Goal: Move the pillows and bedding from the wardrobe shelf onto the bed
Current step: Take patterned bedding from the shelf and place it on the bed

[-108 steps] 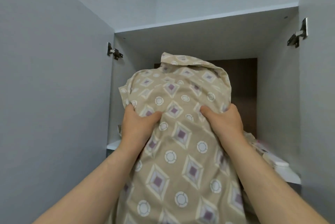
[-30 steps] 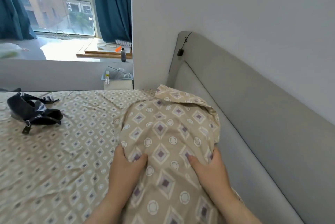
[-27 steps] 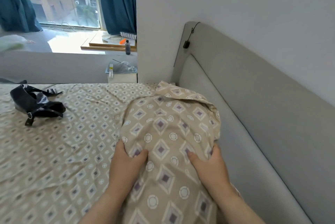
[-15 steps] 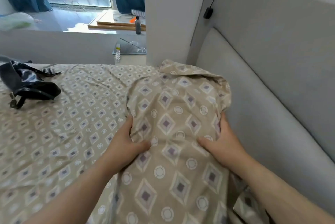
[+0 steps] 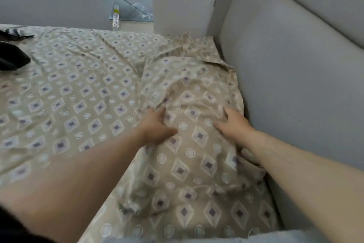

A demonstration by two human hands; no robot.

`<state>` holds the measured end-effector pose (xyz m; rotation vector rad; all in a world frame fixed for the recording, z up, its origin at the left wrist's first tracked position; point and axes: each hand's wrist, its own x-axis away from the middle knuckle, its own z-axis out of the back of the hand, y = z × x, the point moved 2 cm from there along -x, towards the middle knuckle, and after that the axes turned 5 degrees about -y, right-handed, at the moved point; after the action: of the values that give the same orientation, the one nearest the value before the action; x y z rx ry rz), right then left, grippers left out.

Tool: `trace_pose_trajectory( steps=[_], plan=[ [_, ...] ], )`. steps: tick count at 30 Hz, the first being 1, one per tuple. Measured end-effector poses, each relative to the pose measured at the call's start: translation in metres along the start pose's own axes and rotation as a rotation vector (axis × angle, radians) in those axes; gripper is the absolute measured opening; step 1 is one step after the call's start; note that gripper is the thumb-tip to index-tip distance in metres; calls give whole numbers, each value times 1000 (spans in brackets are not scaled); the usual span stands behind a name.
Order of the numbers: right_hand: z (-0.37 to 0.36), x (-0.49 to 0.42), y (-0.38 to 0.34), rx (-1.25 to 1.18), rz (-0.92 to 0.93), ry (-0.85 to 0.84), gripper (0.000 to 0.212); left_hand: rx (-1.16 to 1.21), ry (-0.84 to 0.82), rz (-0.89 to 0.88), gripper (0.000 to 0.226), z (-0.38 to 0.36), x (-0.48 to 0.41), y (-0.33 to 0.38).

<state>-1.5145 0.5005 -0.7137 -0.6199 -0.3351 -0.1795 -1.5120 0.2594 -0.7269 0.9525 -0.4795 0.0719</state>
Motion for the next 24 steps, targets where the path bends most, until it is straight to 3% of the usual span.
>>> trace_pose_trajectory(
  steps=[2,4,6,10,13,18,21,24],
  plan=[
    [-17,6,18,103,-66,8,90,-33,128,51,105,-15,9,-26],
    [-19,13,29,37,-174,102,104,115,241,114,106,-23,20,-43],
    [-23,19,35,-135,-218,67,109,262,195,100,101,-34,27,-51],
    [-25,37,41,-122,-162,70,85,282,153,-50,85,-44,39,-44],
    [-23,60,52,-74,-216,93,79,229,80,-48,96,-53,51,-42],
    [-30,74,52,118,-455,16,81,120,-28,41,110,-55,64,-34],
    [-16,87,23,235,-320,74,75,-66,-32,97,99,-40,77,-18],
    [12,117,-17,184,-80,113,71,-177,-17,-17,81,-9,104,22]
  ],
)
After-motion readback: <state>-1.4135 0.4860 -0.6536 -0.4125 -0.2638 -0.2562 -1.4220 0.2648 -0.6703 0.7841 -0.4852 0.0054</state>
